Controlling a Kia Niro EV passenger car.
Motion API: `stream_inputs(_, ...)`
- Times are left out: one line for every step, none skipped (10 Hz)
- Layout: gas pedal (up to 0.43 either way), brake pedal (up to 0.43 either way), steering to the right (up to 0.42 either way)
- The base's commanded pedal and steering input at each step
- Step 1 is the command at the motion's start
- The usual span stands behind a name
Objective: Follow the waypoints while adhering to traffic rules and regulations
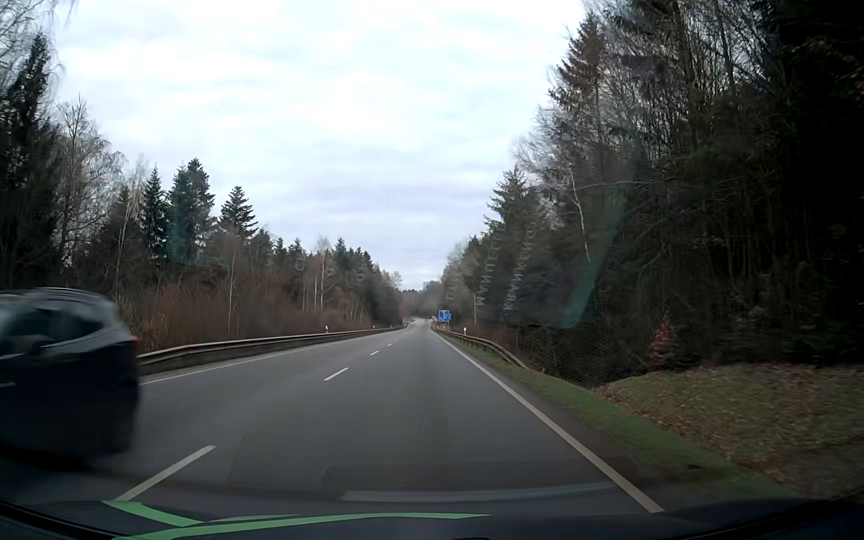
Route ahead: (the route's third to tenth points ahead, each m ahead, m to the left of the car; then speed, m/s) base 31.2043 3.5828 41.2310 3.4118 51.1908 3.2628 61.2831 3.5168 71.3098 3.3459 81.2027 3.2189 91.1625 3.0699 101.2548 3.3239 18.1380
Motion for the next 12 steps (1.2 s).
stream_inputs(0.189,0.000,-0.001)
stream_inputs(0.189,0.000,-0.001)
stream_inputs(0.189,0.000,-0.001)
stream_inputs(0.189,0.000,-0.001)
stream_inputs(0.189,0.000,-0.001)
stream_inputs(0.189,0.000,-0.001)
stream_inputs(0.189,0.000,-0.001)
stream_inputs(0.189,0.000,0.000)
stream_inputs(0.189,0.000,0.000)
stream_inputs(0.189,0.000,0.000)
stream_inputs(0.189,0.000,0.000)
stream_inputs(0.189,0.000,0.000)
